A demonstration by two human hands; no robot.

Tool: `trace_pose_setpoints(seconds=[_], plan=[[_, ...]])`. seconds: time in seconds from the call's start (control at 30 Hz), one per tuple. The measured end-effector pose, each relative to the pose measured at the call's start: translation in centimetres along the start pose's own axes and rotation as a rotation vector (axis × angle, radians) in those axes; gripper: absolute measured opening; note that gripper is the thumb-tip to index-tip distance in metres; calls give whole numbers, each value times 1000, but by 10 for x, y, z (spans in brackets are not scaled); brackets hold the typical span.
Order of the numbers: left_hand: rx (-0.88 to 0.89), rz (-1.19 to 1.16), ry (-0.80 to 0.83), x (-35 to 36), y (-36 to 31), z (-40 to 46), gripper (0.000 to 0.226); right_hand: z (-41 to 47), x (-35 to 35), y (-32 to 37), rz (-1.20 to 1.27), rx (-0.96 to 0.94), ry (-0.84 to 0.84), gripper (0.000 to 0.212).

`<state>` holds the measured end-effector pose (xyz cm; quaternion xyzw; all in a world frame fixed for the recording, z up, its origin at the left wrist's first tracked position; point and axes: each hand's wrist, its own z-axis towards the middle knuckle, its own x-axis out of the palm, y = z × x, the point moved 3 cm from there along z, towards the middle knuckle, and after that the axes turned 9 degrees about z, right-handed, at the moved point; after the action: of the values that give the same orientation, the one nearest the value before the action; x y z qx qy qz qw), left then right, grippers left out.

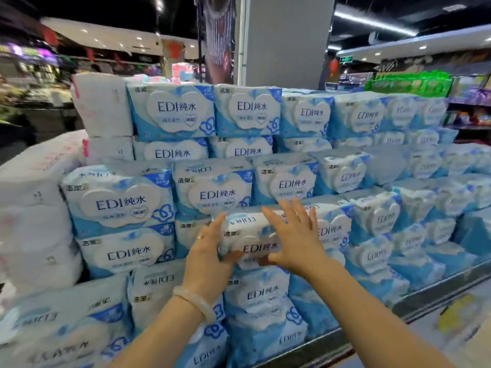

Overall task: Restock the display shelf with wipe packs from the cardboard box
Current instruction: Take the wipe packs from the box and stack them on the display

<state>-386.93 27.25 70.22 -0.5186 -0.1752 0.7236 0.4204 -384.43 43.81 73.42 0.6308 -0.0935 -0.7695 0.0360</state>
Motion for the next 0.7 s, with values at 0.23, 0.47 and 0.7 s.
trace_pose_setpoints(seconds=[0.23,0.47,0.7], plan=[[-75,103,127,-2,-10,-3,81,15,2,-10,15,-76,47,92],[145,722,186,8,-22,-1,83,19,11,-14,-63,-162,39,96],[94,706,176,11,-23,1,81,22,13,-12,-53,-173,33,95]])
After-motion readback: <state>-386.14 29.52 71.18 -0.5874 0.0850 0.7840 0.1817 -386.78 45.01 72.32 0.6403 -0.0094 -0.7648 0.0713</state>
